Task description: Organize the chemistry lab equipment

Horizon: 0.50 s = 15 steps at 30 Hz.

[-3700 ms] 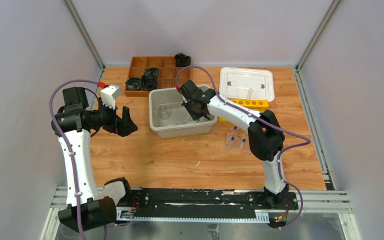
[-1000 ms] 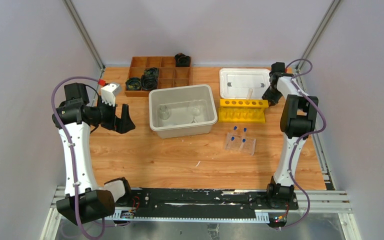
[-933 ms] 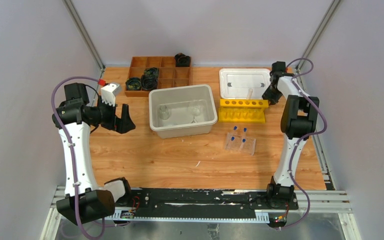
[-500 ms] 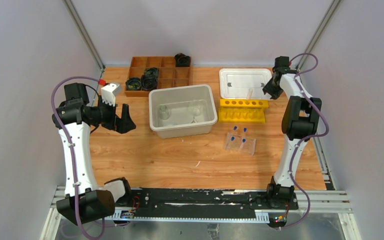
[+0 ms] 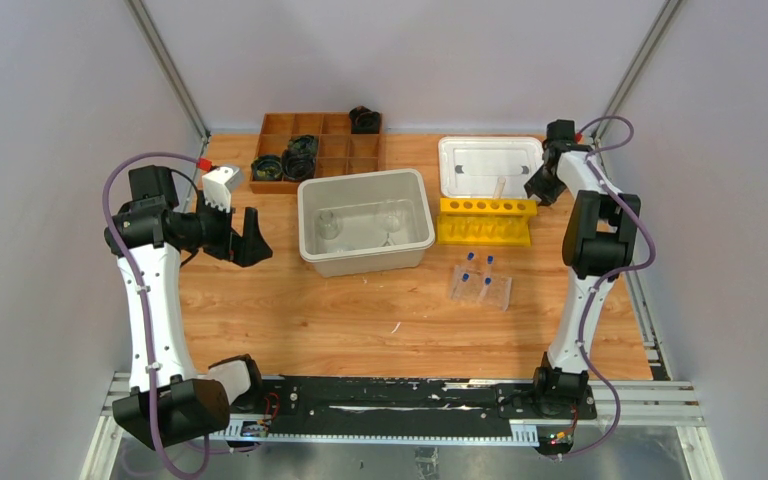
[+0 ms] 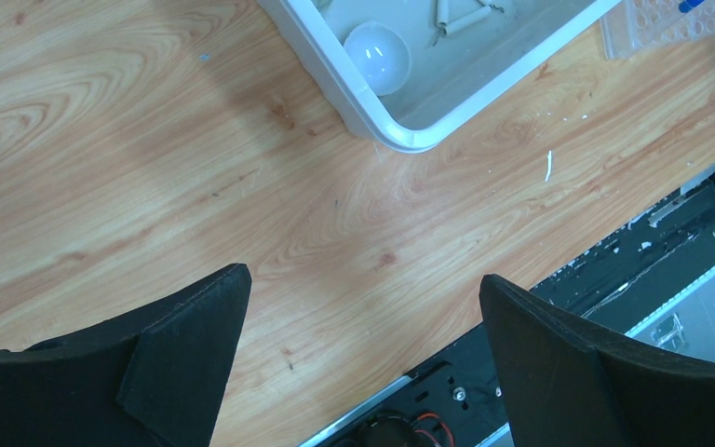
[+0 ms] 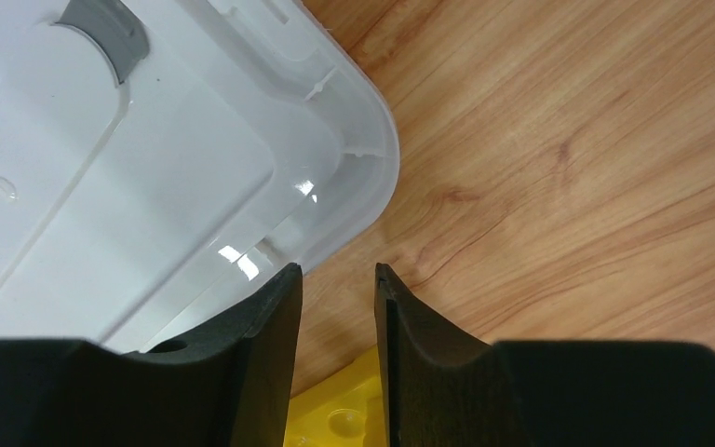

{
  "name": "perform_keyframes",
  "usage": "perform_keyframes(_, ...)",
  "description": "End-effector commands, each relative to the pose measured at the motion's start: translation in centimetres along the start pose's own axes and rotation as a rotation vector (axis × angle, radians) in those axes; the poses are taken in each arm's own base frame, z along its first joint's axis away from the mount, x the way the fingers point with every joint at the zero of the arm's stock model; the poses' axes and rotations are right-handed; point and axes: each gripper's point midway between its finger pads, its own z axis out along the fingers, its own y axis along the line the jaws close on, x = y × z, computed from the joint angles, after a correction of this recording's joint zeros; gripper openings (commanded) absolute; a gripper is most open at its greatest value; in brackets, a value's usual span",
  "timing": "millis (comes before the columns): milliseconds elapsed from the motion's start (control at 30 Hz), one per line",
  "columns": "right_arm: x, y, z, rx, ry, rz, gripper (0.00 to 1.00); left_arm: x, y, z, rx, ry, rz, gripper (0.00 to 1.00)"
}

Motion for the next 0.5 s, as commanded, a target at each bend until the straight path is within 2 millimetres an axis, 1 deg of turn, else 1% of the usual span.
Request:
perform_keyframes(0, 0.9, -1.9, 1.6, 0.073, 0.033, 0.030, 0.38, -0.2, -0.3, -0.1, 0.010, -0.014, 0.021, 1.00)
perform_keyframes(200, 1.7, -2.0, 2.7, 0.085, 0.057, 0.040, 0.34, -0.1, -0.2, 0.0, 0.010, -0.007, 0.014, 1.00)
perform_keyframes(467, 2.1, -1.3, 3.3, 0.070, 0.074, 0.062, 0.28, -0.2, -0.1, 0.1, 0.012, -0.007, 0.010, 1.00)
